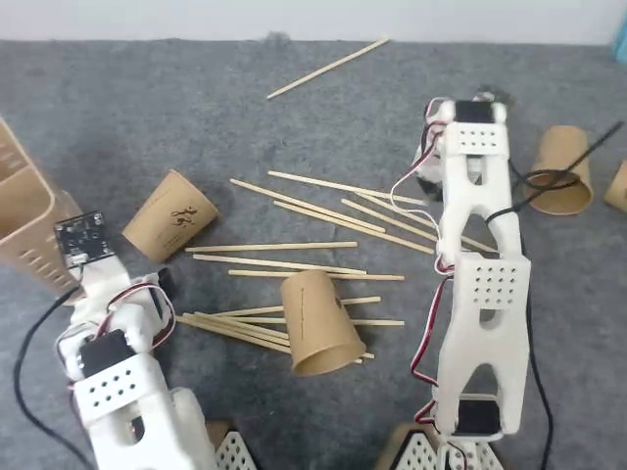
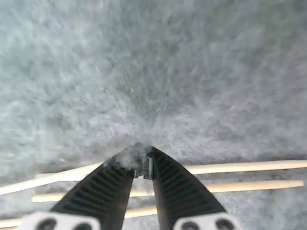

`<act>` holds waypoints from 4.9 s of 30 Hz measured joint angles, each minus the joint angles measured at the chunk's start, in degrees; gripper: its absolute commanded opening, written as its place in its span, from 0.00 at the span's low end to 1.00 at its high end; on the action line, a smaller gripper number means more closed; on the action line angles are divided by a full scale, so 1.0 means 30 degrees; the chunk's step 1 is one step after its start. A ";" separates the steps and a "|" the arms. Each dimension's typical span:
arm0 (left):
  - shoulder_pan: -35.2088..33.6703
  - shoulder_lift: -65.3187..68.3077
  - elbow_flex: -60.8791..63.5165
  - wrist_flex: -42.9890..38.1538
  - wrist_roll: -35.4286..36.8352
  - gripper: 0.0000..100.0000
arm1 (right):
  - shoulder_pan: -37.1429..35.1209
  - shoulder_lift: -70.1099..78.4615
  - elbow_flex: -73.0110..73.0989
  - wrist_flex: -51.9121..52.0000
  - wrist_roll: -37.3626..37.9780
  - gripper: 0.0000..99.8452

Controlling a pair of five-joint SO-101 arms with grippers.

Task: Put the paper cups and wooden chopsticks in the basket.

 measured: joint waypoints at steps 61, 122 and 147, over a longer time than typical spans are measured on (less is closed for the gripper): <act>0.0059 0.0000 0.0176 0.0000 -0.0527 0.25 | -0.1846 -0.0205 -0.1231 0.0615 1.8374 0.01; 0.5333 1.6996 -1.8403 0.6037 0.3663 0.25 | 0.2315 -1.5062 1.8256 -0.0293 1.7260 0.01; 0.7326 2.6110 -2.7311 0.5802 0.5275 0.25 | 0.1231 -1.6117 1.9048 -0.3253 1.7846 0.01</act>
